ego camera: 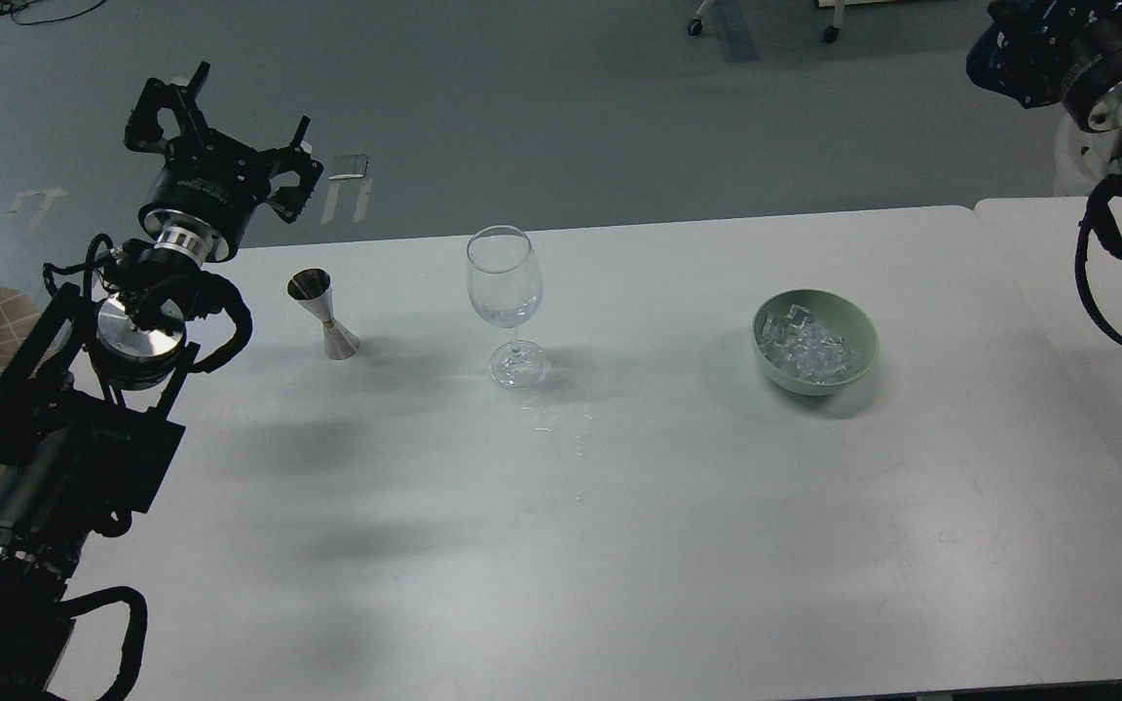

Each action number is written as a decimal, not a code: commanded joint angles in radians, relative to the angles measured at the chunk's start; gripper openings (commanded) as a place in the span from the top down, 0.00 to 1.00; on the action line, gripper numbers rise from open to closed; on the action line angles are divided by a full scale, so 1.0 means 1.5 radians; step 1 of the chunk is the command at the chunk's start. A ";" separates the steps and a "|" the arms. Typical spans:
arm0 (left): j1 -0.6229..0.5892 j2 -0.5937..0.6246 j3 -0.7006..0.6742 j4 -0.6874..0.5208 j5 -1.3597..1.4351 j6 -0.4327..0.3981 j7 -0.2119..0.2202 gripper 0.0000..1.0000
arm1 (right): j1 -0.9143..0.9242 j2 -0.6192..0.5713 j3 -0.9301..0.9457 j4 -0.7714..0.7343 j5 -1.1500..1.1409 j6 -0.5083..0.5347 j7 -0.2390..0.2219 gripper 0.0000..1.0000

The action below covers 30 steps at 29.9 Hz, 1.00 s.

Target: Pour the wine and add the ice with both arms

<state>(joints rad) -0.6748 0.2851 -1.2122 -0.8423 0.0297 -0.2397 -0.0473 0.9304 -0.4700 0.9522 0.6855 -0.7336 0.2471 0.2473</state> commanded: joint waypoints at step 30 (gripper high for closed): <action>0.033 -0.020 0.000 -0.001 0.024 -0.003 -0.007 0.03 | 0.008 -0.065 -0.531 0.156 -0.653 -0.159 0.027 0.02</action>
<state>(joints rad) -0.6333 0.2545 -1.2118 -0.8440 0.0661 -0.2441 -0.0576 0.9457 -0.6274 0.2232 0.9885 -1.7112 0.0839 0.2927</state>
